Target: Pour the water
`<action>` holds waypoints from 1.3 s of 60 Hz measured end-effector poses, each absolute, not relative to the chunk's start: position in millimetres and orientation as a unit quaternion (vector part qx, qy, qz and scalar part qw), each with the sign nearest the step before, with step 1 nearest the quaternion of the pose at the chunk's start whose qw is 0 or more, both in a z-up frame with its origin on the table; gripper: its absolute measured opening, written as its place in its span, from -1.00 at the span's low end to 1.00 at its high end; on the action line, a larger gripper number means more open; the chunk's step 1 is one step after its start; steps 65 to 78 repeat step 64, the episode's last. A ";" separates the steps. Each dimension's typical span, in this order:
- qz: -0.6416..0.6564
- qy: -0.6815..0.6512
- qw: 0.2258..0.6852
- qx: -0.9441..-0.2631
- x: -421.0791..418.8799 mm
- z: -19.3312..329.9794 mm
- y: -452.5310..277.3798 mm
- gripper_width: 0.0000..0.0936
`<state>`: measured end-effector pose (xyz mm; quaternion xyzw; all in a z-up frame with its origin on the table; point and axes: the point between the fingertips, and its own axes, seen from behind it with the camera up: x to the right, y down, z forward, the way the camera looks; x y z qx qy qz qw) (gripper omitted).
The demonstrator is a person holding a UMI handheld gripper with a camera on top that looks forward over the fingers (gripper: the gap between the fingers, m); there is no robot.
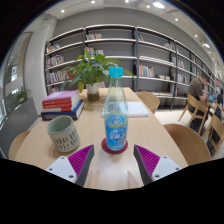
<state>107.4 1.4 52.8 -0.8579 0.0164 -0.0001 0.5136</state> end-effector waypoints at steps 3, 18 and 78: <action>0.003 0.016 0.499 -0.867 101.0 50.6 -27.5 0.72; 0.015 -0.003 0.484 -0.875 32.0 95.9 -123.7 0.75; 0.006 0.005 0.540 -0.842 -20.6 259.2 -180.4 0.78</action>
